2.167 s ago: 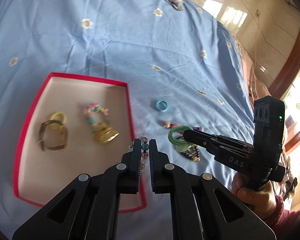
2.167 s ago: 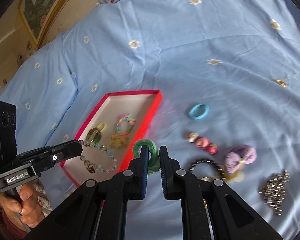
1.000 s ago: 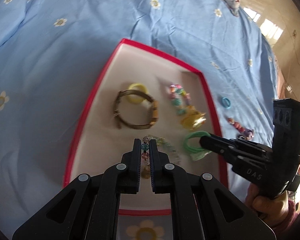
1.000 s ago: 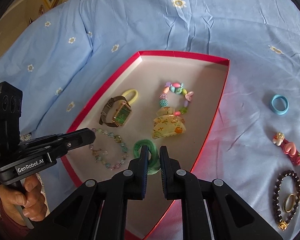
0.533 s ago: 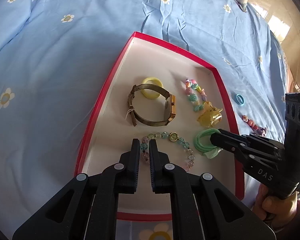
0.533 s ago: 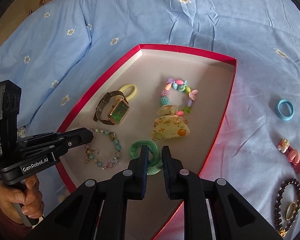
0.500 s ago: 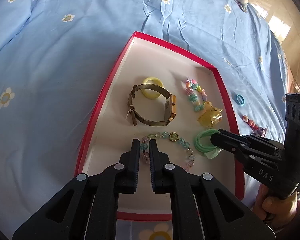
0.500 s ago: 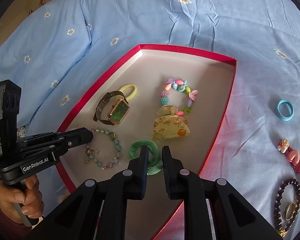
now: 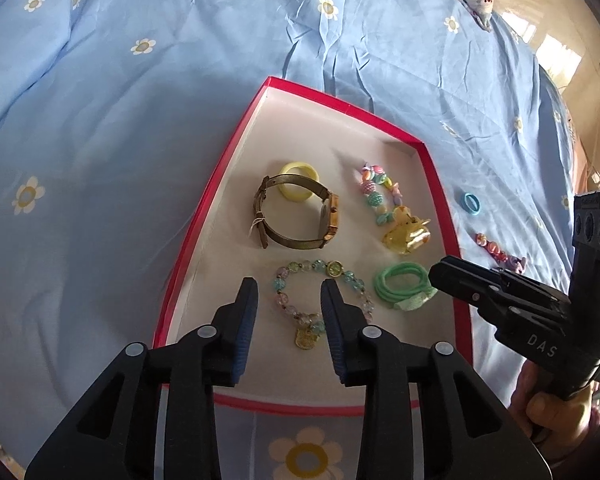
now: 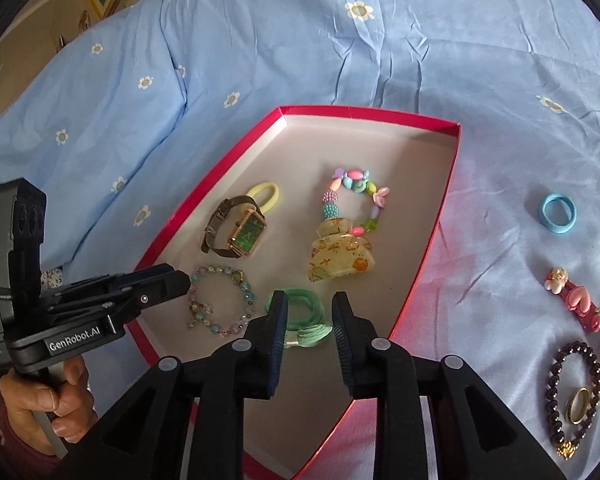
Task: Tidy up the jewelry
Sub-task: 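Open the left tool on the crystal bracelet while the right tool releases the green hair tie, then move both open tools back over the jewelry beside the box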
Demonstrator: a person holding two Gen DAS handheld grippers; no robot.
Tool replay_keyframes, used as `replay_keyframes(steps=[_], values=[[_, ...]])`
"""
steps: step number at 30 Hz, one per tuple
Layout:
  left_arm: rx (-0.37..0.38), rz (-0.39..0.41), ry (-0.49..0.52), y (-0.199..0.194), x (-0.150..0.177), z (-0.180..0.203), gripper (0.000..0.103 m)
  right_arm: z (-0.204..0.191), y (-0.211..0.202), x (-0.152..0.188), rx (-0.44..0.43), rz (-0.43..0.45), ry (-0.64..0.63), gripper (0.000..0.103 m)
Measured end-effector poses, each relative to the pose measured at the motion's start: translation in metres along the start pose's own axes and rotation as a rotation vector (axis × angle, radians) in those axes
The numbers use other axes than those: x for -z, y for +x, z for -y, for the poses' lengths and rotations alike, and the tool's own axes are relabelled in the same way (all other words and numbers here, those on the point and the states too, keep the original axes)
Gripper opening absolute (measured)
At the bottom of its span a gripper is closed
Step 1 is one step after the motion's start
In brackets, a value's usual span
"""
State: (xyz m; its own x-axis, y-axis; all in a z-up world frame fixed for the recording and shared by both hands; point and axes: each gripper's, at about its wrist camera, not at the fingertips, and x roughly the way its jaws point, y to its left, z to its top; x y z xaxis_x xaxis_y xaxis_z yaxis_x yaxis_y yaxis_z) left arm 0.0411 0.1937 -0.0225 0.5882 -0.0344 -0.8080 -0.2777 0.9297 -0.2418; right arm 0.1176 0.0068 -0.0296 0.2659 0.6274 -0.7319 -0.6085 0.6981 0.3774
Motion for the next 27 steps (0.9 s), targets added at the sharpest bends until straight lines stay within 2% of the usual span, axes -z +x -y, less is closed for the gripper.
replay_keyframes(steps=[4,8,27], values=[[0.005,0.014,0.008,-0.01,0.003,0.007,0.037,0.005,-0.013,0.003,-0.005,0.024,0.018,0.03],[0.009,0.022,0.022,-0.014,0.007,0.017,0.043,0.015,-0.03,0.01,-0.004,0.049,0.05,0.042],[0.108,-0.024,0.146,-0.011,0.023,0.099,0.048,0.083,-0.105,0.056,0.089,0.126,0.197,0.044]])
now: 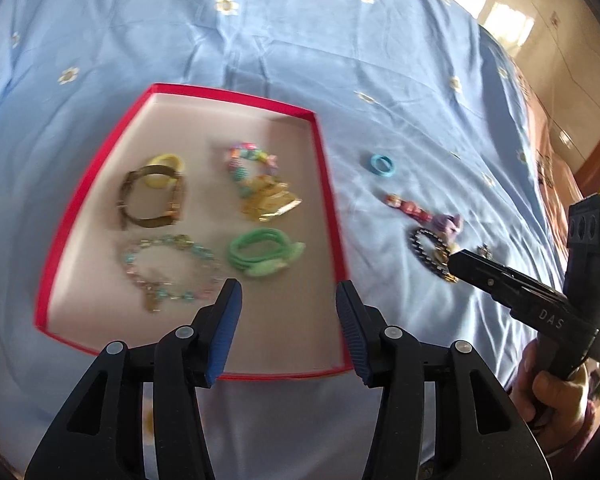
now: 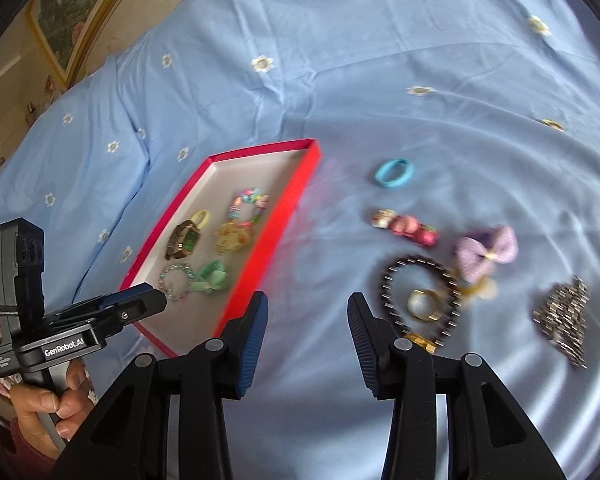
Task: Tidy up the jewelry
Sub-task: 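Move both open tools back over the jewelry beside the box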
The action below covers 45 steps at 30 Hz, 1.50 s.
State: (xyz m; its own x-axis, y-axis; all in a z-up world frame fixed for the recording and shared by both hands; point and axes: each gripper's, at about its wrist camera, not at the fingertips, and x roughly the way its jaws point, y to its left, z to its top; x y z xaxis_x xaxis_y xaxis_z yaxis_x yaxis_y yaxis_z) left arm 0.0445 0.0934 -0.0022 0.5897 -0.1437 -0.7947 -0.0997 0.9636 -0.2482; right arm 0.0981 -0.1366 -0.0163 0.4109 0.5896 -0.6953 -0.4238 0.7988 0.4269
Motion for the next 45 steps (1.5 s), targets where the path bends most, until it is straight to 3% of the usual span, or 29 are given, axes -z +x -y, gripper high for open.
replay_keyframes(steps=[26,39,45], values=[[0.065,-0.067,0.143,0.037,-0.007,0.081,0.048,0.087,-0.054,0.019,0.166,0.07,0.109,0.046],[0.064,-0.101,0.204,0.073,-0.027,0.112,0.048,0.107,-0.055,0.017,0.259,0.058,0.056,0.06],[0.066,-0.138,0.229,0.098,-0.038,0.121,0.048,0.112,-0.045,0.015,0.267,0.031,0.036,0.061]])
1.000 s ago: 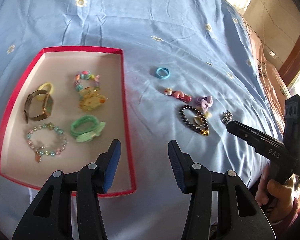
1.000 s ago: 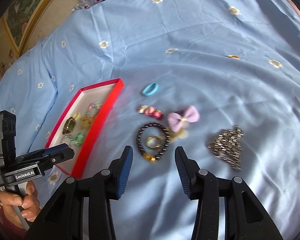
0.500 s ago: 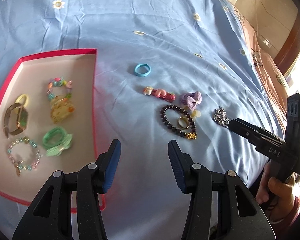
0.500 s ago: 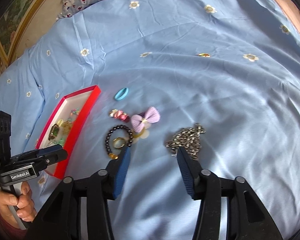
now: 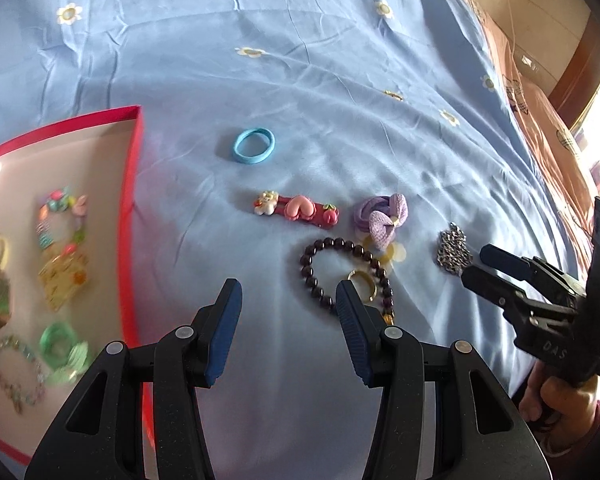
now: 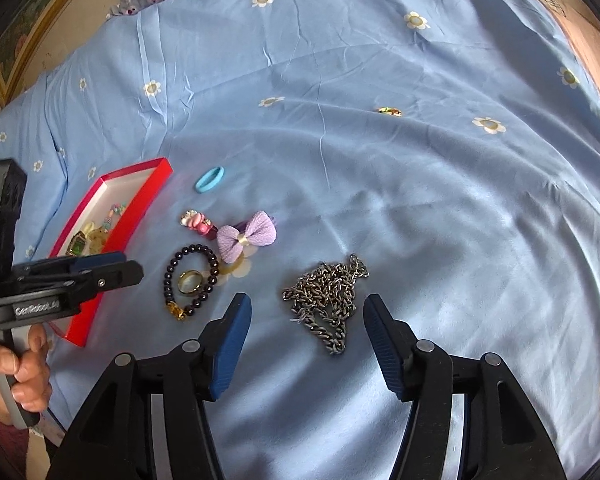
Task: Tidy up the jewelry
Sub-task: 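Move both open tools back over the jewelry beside the box, then grasp the black bead bracelet with the left tool while the right tool grasps the silver chain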
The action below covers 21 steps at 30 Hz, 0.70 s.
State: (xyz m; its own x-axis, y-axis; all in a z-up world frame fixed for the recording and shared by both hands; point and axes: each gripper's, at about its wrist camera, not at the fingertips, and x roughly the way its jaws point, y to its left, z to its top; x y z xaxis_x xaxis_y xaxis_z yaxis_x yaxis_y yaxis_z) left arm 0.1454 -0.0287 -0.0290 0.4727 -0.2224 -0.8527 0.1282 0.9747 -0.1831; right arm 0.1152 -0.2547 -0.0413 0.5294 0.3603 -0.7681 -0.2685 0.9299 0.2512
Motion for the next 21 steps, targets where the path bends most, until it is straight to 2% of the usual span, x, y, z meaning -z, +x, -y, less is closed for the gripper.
replay_keyframes(steps=[4,7,10,11,12,13,14,19,21], values=[[0.006,-0.033,0.028,0.017,-0.009,0.003,0.047,0.0,0.008,-0.002,0.005,-0.014,-0.012,0.061],[0.008,-0.061,0.062,0.029,-0.01,0.008,0.04,0.001,0.016,-0.004,0.011,-0.026,-0.022,0.06],[-0.015,-0.049,0.108,0.034,-0.007,0.015,0.038,-0.001,0.023,-0.004,0.024,-0.033,-0.047,0.061],[-0.014,-0.045,0.114,0.034,-0.007,0.016,0.034,-0.003,0.026,-0.003,0.034,-0.032,-0.061,0.061],[-0.005,-0.043,0.118,0.034,-0.006,0.015,0.025,-0.004,0.027,-0.002,0.043,-0.029,-0.071,0.06],[0.006,-0.042,0.118,0.033,-0.006,0.015,0.019,-0.005,0.028,-0.001,0.054,-0.024,-0.083,0.058],[0.013,-0.043,0.117,0.033,-0.006,0.015,0.008,-0.007,0.028,0.0,0.072,-0.021,-0.094,0.055],[0.03,-0.027,0.114,0.027,-0.003,0.016,0.006,-0.003,0.025,0.0,0.09,-0.015,-0.077,0.016],[0.052,-0.018,0.101,0.021,0.0,0.014,0.006,-0.001,0.023,-0.001,0.074,-0.014,-0.059,0.015]])
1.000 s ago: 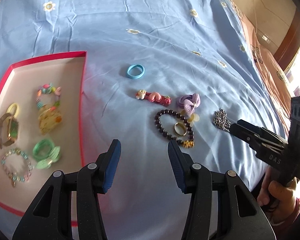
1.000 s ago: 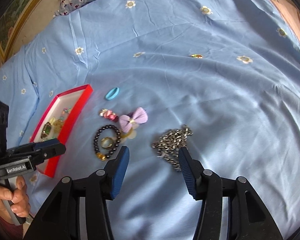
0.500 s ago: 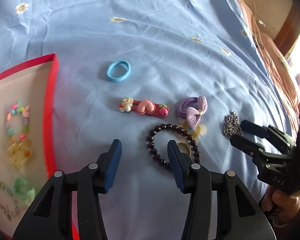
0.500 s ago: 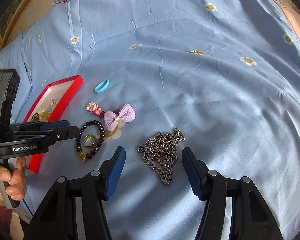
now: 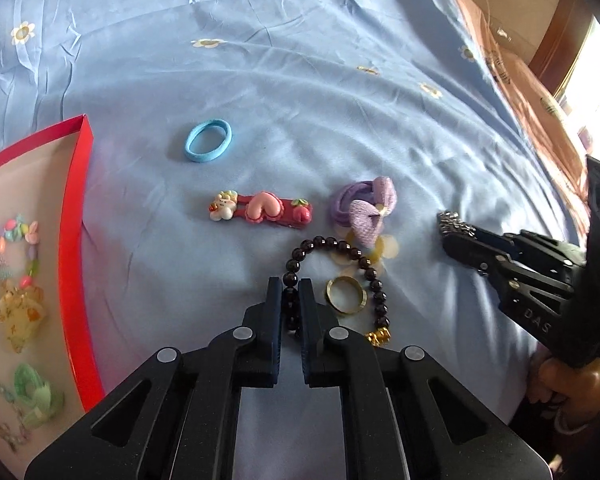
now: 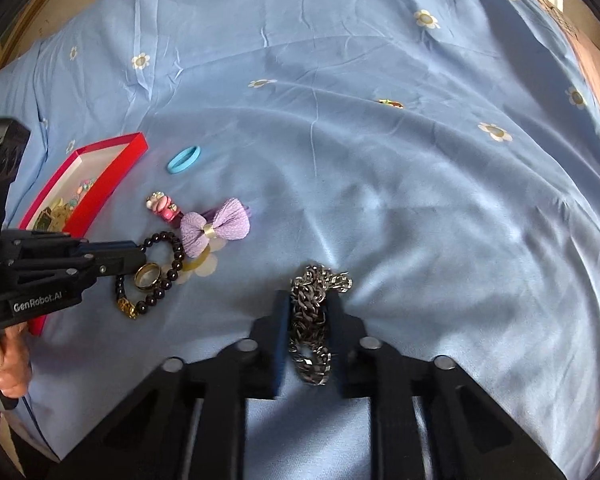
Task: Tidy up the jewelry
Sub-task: 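Grasp the black bead bracelet with the left tool while the right tool grasps the silver chain, then carry the bead bracelet and silver chain over the red box and lower them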
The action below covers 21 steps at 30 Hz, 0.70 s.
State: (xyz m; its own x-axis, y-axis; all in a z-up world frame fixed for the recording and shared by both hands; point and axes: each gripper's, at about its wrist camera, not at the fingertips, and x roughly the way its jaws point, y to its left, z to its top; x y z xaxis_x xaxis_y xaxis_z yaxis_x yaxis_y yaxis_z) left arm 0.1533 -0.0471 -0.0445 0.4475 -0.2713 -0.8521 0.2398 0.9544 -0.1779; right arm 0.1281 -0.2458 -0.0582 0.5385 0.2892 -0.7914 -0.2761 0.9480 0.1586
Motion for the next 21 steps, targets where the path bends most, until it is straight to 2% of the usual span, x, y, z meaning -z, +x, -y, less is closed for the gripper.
replay_keyframes(steps=[4,9,21], values=[[0.023,0.035,-0.02,-0.019,0.006,-0.002,0.006,0.001,-0.007,0.0,-0.076,0.008,0.047,0.014],[0.052,0.088,-0.062,-0.047,0.011,-0.008,0.006,-0.015,-0.02,-0.005,-0.136,0.035,0.045,0.013],[0.05,0.215,-0.131,-0.117,0.031,-0.029,0.006,-0.059,-0.046,-0.022,-0.237,0.085,-0.009,0.013]])
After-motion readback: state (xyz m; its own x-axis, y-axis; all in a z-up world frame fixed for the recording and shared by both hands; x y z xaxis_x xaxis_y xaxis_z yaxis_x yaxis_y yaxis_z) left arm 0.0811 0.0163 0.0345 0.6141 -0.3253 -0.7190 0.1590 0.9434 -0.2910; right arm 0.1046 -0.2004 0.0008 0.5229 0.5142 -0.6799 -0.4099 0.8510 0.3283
